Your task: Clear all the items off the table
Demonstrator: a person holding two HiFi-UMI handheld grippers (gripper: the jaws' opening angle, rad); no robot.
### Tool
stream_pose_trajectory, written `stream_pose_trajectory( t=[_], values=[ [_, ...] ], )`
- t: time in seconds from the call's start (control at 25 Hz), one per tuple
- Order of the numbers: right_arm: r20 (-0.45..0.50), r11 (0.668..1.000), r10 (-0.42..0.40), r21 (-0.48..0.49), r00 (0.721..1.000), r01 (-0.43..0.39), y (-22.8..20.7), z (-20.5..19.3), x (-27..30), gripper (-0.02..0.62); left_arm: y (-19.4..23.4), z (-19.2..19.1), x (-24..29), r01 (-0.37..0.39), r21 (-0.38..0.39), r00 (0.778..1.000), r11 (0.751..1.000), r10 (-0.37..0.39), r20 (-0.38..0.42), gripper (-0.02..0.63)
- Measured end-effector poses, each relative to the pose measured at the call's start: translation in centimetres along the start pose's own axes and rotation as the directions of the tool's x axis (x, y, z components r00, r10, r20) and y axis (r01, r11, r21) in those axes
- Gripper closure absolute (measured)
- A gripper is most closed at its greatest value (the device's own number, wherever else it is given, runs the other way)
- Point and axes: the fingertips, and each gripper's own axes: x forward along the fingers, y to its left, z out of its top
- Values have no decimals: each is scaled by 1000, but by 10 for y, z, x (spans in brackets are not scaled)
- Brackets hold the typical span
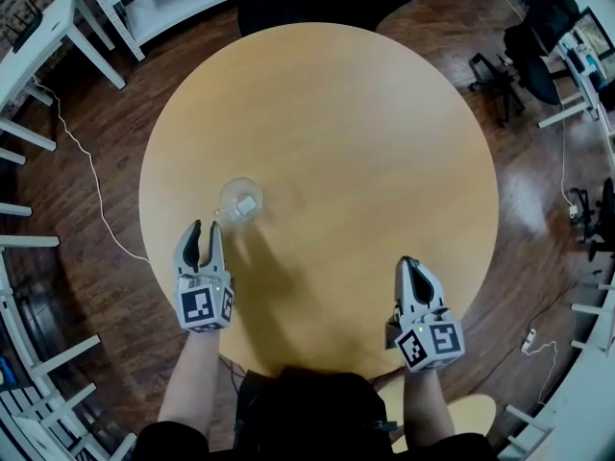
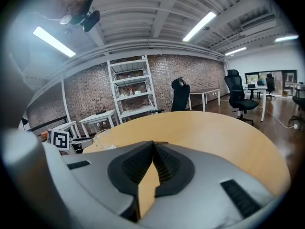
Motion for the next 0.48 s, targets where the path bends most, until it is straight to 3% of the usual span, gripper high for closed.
stream_pose_trajectory(
  t=[0.16, 0.32, 0.48],
  values=[
    [57, 999, -38, 11, 998, 38, 10, 9, -19, 591, 2, 13, -26, 50, -35, 998, 998, -49, 27, 489],
    [123, 995, -95, 16, 988, 94, 25, 21, -50, 591, 3, 36, -40, 124, -18, 989, 992, -122, 77, 489],
    [221, 978, -210, 62, 952, 201, 21, 46, -113, 591, 2, 67, -57, 210, -32, 970, 977, -204, 133, 495]
  ],
)
